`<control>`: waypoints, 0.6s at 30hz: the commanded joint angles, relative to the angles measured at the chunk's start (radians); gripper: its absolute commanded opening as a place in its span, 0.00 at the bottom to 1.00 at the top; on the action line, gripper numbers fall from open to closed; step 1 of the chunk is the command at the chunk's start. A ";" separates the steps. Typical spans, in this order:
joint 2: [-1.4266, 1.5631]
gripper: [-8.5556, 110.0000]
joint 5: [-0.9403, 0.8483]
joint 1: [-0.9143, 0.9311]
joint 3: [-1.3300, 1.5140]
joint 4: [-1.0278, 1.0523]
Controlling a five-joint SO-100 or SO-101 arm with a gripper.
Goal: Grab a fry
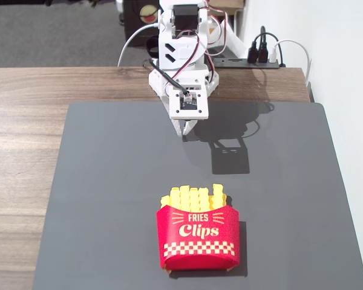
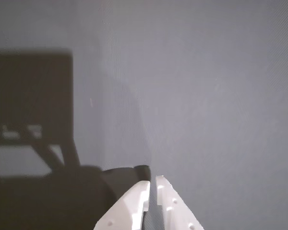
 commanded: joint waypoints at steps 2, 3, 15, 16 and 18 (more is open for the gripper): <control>-0.006 0.08 -0.006 0.000 -0.005 0.011; -0.006 0.08 -0.006 0.000 -0.005 0.011; -0.006 0.08 0.000 0.005 -0.005 0.011; -0.006 0.08 0.000 0.005 -0.005 0.011; -0.006 0.08 -0.002 0.005 -0.005 0.011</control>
